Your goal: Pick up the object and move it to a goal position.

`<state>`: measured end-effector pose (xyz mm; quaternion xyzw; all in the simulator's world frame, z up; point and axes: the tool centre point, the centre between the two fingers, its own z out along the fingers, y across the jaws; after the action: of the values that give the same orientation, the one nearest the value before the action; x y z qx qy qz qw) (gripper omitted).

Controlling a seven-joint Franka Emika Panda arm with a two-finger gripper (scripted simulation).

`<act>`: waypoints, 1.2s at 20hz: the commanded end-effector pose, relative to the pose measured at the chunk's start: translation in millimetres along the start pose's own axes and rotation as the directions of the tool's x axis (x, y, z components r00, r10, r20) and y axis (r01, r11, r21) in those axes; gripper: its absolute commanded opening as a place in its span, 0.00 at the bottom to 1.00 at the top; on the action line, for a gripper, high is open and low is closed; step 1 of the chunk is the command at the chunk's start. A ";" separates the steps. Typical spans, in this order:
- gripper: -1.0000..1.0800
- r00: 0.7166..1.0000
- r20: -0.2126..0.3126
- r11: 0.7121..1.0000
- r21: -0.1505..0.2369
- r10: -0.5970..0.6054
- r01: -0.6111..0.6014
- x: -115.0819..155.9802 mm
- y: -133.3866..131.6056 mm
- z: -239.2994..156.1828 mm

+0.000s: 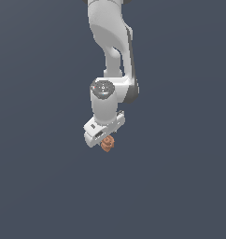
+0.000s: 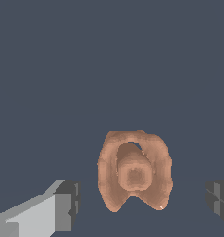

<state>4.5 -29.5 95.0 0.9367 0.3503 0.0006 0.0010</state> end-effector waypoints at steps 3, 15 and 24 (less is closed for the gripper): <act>0.96 1.000 0.000 1.000 0.002 -0.029 0.029 -0.7 0.0 3.6; 0.96 1.000 0.000 1.000 0.002 -0.031 0.031 -1.5 -0.9 33.8; 0.00 0.999 0.000 0.999 0.002 -0.032 0.032 -1.0 -0.2 54.0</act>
<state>3.3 -30.1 41.6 0.9310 0.3651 -0.0004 -0.0002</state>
